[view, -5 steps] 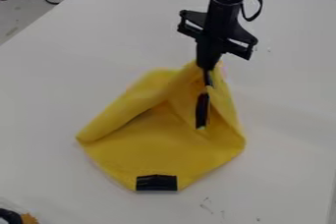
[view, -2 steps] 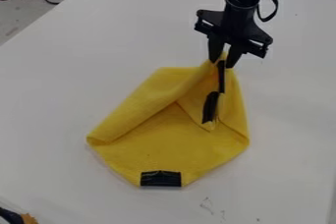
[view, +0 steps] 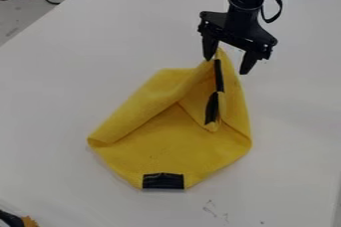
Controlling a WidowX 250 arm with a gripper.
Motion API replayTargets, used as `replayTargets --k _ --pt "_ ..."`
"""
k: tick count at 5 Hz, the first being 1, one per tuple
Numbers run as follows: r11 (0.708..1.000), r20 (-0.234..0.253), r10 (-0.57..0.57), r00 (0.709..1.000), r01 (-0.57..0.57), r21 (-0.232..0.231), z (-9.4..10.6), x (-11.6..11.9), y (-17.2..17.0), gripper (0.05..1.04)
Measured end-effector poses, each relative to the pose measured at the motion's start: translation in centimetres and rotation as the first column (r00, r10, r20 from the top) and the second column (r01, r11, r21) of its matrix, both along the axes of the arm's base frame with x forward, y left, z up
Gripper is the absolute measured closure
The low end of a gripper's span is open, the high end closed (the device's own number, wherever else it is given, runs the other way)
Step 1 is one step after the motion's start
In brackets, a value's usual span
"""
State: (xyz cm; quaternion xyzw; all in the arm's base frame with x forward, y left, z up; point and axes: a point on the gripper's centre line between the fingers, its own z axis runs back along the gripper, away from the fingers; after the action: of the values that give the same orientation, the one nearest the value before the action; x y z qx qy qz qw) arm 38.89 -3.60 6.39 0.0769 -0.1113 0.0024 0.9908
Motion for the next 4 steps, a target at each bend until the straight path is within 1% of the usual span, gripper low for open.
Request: replayTargets --k 1,2,3,4 --pt "0.999 -0.056 0.035 0.998 -0.033 0.029 0.8 -0.8 0.0 0.083" --pt "0.997 -0.054 0.062 0.997 -0.059 0.041 4.2 -3.1 -0.8 0.083" --pt "0.993 -0.092 0.118 0.989 -0.115 0.040 5.1 -5.4 -0.5 0.083" --pt "0.991 -0.076 0.131 0.988 -0.131 0.001 3.8 -7.0 -0.4 0.083"
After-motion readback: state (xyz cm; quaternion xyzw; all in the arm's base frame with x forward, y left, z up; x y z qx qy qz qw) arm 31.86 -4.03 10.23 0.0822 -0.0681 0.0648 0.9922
